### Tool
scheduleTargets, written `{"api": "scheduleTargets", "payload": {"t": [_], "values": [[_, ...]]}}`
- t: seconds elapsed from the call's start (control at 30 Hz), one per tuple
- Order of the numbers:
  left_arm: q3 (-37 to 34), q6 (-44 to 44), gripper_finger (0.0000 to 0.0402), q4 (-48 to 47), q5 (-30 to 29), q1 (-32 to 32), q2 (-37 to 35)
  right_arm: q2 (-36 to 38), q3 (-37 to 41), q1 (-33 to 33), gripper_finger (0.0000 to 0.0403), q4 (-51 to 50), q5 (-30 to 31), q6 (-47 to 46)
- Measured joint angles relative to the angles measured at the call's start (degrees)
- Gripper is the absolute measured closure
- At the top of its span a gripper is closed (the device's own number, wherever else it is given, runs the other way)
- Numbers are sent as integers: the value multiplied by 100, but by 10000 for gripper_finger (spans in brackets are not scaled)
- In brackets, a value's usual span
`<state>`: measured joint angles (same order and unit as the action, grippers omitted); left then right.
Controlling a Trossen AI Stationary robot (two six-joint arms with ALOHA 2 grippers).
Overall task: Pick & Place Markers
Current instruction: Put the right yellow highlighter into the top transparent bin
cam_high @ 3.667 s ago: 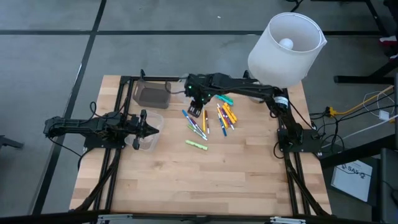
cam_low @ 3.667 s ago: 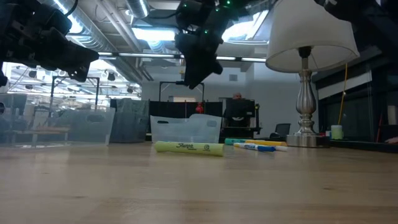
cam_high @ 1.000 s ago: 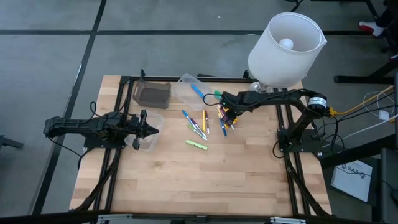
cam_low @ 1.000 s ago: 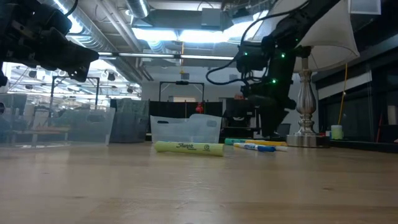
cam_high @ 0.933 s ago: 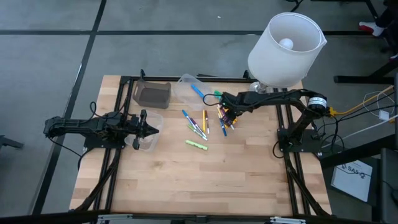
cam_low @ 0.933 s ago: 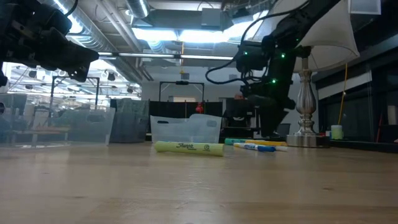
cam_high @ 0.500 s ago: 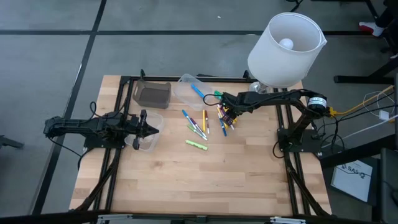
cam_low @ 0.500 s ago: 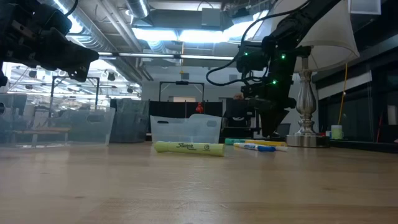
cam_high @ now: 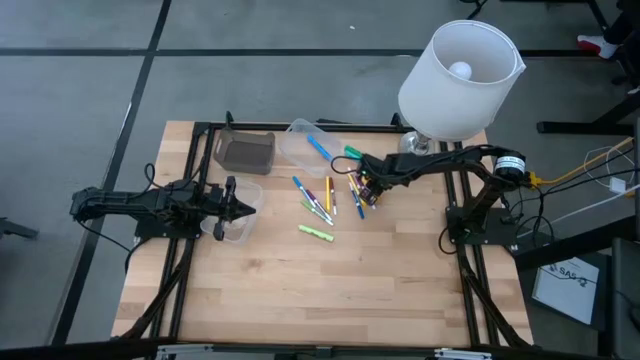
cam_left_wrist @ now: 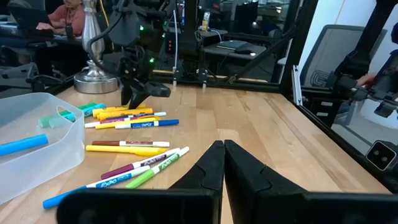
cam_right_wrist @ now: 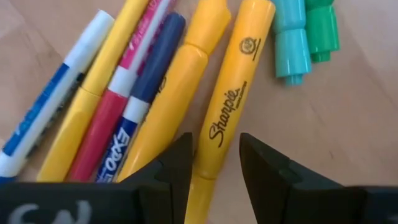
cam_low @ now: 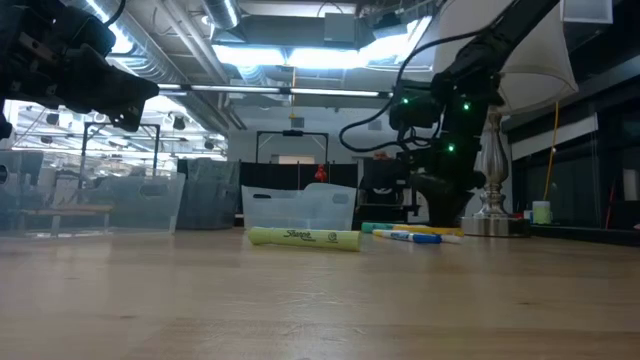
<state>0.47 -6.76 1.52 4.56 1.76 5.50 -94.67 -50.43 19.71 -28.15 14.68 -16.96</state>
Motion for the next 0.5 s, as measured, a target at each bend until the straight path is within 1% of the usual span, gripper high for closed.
{"api": "scheduleTargets", "payload": {"t": [0.17, 0.27, 0.5], "values": [[-1, 0, 395, 0, 0, 1, 1, 5, 160, -1, 272, 150, 35, -62], [0, 0, 395, 0, 0, 1, 1, 11, 194, -8, 280, 180, 31, -84], [-2, 0, 395, 0, 0, 0, 0, 11, 198, -12, 339, 221, 22, -62]]}}
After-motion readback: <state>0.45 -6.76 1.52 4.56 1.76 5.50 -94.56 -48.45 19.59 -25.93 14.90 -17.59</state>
